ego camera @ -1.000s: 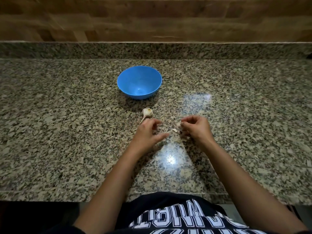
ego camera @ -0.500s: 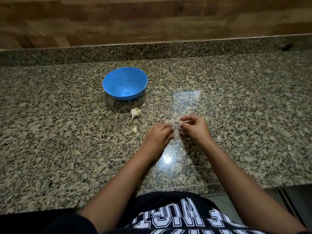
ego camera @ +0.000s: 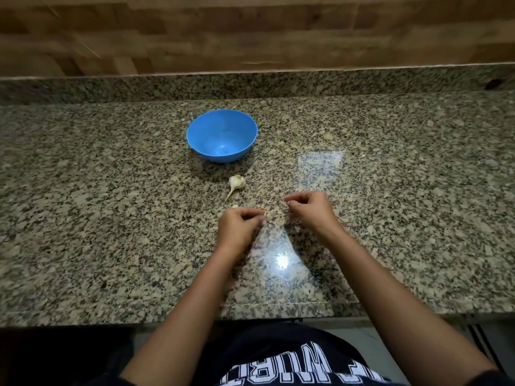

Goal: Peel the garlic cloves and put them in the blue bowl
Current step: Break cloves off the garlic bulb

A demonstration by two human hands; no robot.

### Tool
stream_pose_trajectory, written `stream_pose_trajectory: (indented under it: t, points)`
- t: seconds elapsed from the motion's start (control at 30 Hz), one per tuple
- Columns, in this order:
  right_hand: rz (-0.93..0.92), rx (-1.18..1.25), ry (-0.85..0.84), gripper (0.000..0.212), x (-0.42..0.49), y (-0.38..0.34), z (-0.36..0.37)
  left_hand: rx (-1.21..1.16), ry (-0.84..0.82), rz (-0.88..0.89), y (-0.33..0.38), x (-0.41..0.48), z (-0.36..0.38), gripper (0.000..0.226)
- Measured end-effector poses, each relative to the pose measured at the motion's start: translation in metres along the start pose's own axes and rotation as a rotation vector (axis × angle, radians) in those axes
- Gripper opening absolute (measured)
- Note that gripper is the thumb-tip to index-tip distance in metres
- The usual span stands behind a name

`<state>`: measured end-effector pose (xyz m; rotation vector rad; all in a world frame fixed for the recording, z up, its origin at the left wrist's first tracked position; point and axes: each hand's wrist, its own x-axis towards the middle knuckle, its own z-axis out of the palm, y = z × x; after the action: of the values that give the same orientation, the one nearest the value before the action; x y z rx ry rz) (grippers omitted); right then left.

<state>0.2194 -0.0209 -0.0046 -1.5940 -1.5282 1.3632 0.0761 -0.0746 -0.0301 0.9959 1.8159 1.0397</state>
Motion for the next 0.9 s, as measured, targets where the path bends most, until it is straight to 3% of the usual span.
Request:
stream_pose_trajectory:
  t: [0.2, 0.4, 0.67, 0.9]
  points:
    - [0.036, 0.195, -0.16, 0.015, 0.004, -0.015, 0.035, -0.502, 0.185, -0.189, 0.002, -0.013, -0.052, 0.009]
    - [0.079, 0.302, -0.469, 0.018, -0.016, -0.049, 0.117, -0.888, 0.431, -0.254, -0.018, -0.049, -0.118, 0.012]
    - [0.065, 0.252, -0.878, 0.008, -0.093, -0.099, 0.282, -1.087, 0.816, -0.165, -0.078, -0.123, -0.238, 0.01]
    - [0.11, 0.229, -0.987, 0.01, -0.187, -0.106, 0.43, -1.131, 1.008, -0.186, -0.17, -0.198, -0.349, 0.013]
